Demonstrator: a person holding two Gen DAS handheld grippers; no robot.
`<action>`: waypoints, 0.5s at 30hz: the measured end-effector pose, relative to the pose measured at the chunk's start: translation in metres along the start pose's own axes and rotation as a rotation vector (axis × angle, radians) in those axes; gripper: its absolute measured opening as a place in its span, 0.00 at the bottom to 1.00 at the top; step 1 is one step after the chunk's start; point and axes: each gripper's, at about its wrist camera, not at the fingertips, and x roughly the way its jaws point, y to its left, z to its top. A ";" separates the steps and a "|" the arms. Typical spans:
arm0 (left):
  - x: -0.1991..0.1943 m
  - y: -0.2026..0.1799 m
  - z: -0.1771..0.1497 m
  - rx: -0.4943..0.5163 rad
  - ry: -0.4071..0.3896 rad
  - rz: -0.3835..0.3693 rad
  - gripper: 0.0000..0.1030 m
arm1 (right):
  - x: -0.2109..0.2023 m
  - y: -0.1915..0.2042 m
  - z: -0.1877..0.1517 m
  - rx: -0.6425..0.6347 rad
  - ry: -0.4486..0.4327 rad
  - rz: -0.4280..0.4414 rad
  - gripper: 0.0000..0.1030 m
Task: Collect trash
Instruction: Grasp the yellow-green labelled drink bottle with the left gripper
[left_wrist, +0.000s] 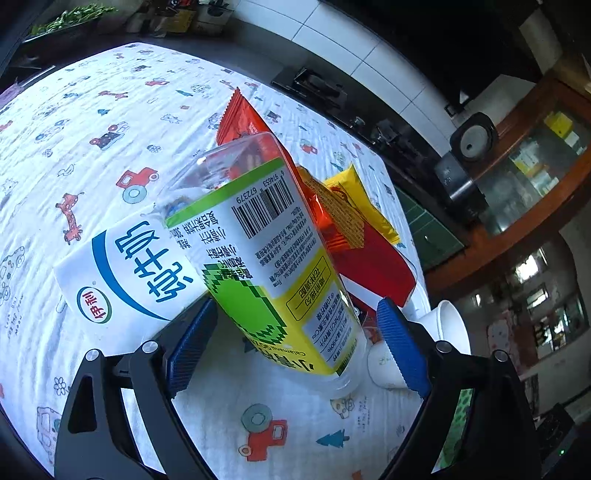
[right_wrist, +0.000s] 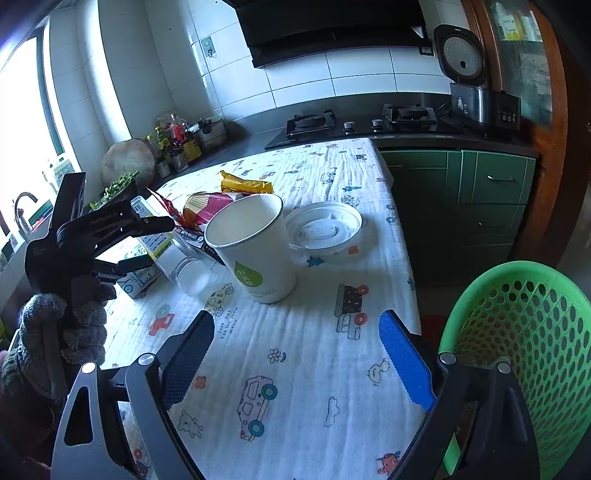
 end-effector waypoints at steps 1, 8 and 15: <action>0.000 0.000 0.000 -0.011 -0.005 0.006 0.84 | 0.002 0.000 0.001 0.001 0.001 0.003 0.85; 0.006 0.006 -0.005 -0.102 -0.016 0.047 0.84 | 0.009 -0.002 -0.001 0.001 0.012 0.016 0.85; 0.016 0.014 -0.002 -0.156 -0.021 0.056 0.85 | 0.019 0.001 0.001 -0.010 0.025 0.032 0.85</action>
